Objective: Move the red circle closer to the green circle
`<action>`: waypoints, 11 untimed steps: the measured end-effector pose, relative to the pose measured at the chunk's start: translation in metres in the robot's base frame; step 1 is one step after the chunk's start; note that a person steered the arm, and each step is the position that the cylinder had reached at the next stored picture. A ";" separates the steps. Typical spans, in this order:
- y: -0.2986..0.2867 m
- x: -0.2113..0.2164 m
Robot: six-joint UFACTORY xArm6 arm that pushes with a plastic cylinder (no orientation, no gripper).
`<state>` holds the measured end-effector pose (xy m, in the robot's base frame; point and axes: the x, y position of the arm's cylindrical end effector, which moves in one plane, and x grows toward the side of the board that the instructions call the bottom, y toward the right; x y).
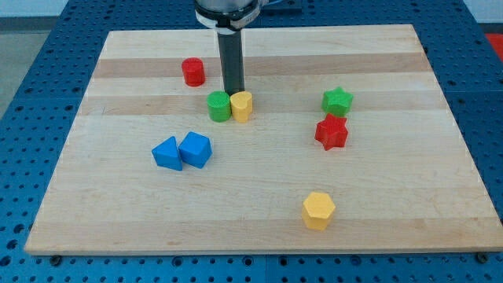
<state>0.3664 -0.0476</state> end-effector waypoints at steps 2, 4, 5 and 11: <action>-0.066 -0.003; -0.140 -0.022; -0.138 -0.056; -0.048 -0.090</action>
